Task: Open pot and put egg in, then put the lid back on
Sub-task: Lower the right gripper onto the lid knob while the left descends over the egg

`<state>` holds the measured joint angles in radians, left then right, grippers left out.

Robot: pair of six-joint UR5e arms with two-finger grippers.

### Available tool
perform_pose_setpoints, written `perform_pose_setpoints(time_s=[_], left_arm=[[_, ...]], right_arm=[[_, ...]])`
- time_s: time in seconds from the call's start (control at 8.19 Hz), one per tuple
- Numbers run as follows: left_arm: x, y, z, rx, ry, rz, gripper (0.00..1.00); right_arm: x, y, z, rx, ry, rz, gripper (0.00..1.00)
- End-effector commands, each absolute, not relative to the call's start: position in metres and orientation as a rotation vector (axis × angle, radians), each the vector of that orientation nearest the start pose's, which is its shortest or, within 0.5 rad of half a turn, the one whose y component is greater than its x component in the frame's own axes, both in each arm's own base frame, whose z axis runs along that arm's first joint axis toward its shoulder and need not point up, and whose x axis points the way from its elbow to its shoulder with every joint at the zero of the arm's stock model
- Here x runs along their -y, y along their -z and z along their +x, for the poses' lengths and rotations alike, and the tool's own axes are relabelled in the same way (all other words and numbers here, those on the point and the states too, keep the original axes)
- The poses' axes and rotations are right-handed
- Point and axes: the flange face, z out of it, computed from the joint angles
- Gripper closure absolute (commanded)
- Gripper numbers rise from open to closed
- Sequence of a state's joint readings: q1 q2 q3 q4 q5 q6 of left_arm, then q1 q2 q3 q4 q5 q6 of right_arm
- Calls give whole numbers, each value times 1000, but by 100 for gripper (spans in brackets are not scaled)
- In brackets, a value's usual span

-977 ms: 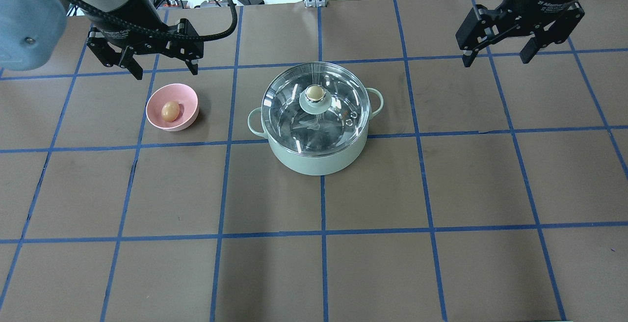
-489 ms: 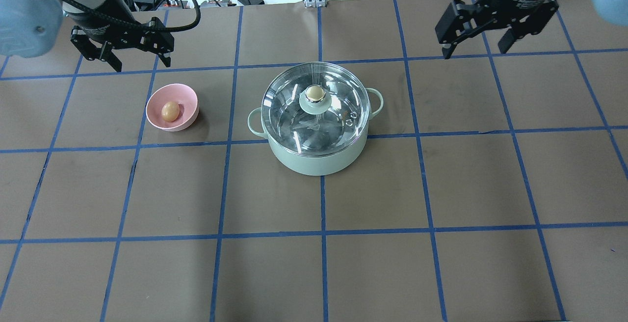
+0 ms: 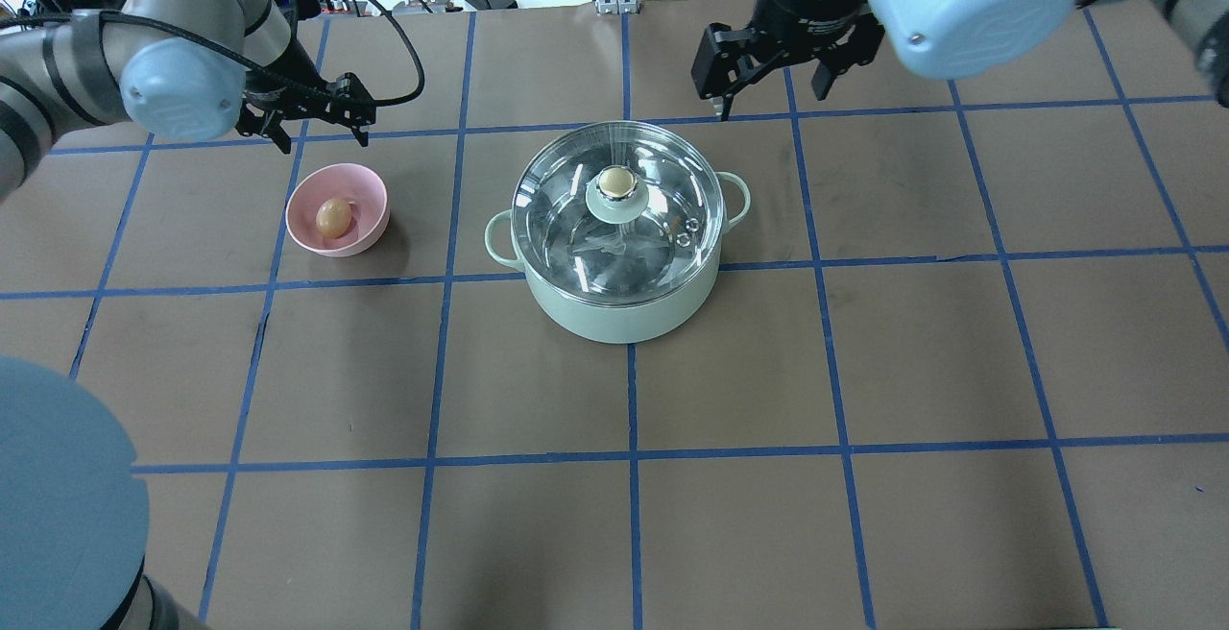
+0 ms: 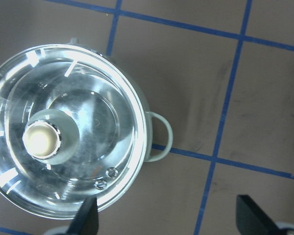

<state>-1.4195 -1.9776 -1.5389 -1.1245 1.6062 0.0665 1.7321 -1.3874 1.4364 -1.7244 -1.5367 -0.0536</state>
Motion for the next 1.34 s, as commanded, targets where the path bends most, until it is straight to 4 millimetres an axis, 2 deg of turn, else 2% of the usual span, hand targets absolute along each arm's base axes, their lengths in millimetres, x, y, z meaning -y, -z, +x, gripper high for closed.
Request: perform_pose_setpoints(time_s=[0.0, 0.24, 0.37, 0.49, 0.61, 0.85, 0.98, 1.22], left_arm=[[672, -257, -26, -3087, 160, -81, 0], [671, -251, -23, -3082, 136, 50, 0], [665, -248, -6, -3086, 109, 36, 0], [653, -245, 19, -3101, 86, 23, 0], [642, -245, 32, -3101, 77, -3, 0], [638, -243, 30, -3104, 71, -91, 0], [635, -236, 29, -3111, 47, -103, 0], [630, -227, 22, -3156, 33, -49, 0]], right_arm=[[575, -437, 296, -3052, 129, -444, 0], [567, -405, 347, -3050, 92, -460, 0], [568, -393, 357, -3049, 78, -480, 0], [570, -389, 360, -3045, 90, -504, 0], [570, -383, 362, -3047, 76, -504, 1], [572, -370, 363, -3054, 45, -481, 4], [572, -363, 363, -3057, 23, -469, 4], [574, -355, 365, -3059, 7, -473, 4]])
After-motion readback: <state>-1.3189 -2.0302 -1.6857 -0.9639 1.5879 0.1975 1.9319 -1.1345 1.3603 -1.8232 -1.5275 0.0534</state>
